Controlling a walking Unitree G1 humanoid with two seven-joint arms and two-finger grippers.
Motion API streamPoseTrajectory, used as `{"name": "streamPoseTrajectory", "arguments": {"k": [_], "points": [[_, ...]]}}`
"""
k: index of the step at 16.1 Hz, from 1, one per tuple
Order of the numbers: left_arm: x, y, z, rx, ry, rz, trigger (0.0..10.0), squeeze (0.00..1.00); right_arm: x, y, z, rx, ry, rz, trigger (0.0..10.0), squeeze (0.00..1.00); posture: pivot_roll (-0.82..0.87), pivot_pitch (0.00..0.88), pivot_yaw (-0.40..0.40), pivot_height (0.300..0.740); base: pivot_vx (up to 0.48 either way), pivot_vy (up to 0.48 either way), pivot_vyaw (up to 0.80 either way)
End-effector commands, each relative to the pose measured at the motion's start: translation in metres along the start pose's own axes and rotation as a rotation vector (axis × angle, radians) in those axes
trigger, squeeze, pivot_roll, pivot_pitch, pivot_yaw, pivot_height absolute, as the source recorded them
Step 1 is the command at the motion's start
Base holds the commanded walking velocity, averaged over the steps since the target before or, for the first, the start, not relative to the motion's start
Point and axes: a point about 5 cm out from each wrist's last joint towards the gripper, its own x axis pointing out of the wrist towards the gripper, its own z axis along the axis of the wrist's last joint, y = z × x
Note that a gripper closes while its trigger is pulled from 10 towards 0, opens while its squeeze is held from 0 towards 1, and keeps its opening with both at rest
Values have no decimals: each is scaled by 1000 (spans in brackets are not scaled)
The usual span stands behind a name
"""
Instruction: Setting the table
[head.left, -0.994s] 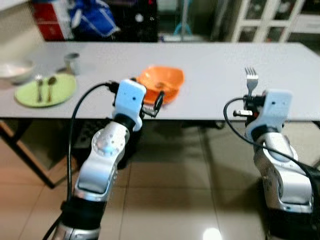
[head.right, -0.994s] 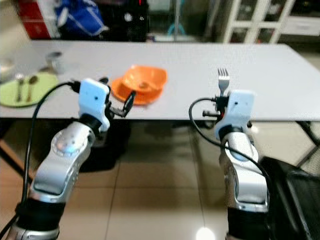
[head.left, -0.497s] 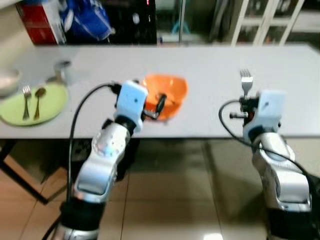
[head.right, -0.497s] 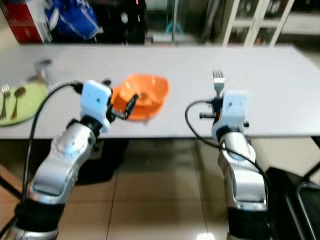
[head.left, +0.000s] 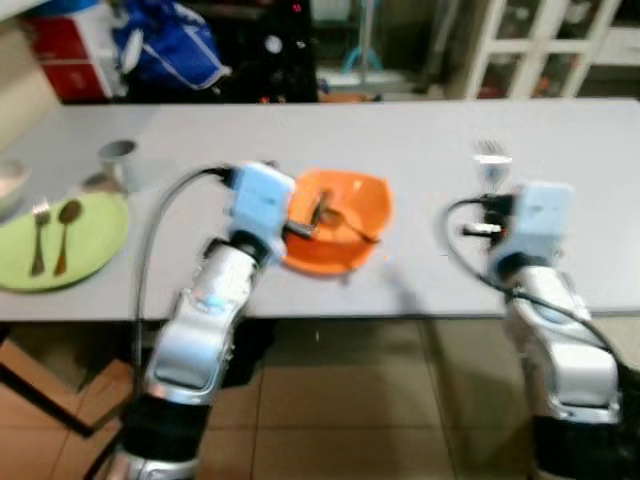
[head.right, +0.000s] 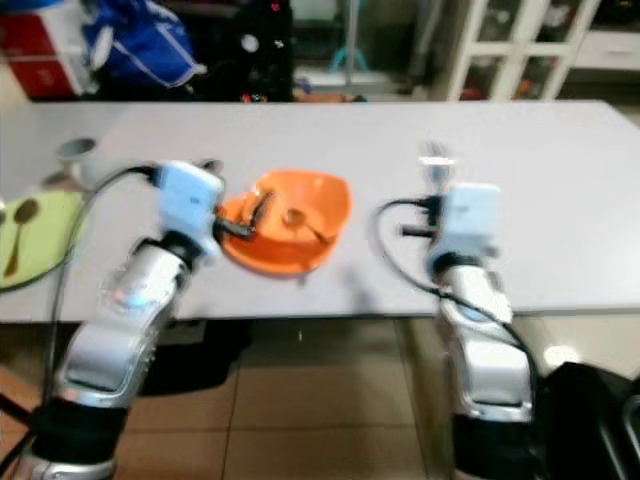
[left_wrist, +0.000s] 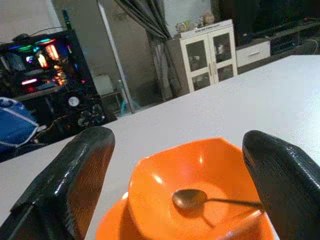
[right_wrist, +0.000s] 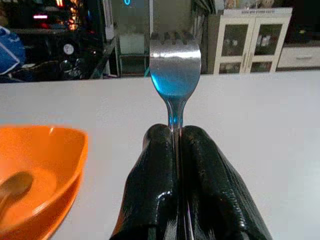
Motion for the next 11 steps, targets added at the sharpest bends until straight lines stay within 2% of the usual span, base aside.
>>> {"name": "streamPoseTrajectory", "arguments": {"k": [1, 5, 6, 9, 11], "points": [[-1, 8, 0, 15, 6, 19, 10000, 0, 1, 9, 7, 15, -25, 36, 10000, 0, -66, 0, 7, 740, 420, 0, 0], [-1, 7, -1, 16, 11, 15, 10000, 0, 2, 9, 7, 2, -11, 67, 10000, 0, -67, 0, 4, 740, 417, 0, 0], [-2, 5, -2, -2, 11, -2, 10000, 0, 3, 8, 7, -14, 2, 97, 10000, 0, -67, 0, 5, 740, 0, 0, 0], [-10, -3, -15, 48, 80, -103, 10000, 0, 7, 9, 5, -44, 48, 191, 10000, 0, -67, 0, 3, 740, 0, 0, 0], [-15, -1, -21, 60, 120, -138, 10000, 0, 8, 9, 3, -74, 94, 254, 10000, 0, -63, 0, 2, 740, 0, 0, 0]]}}
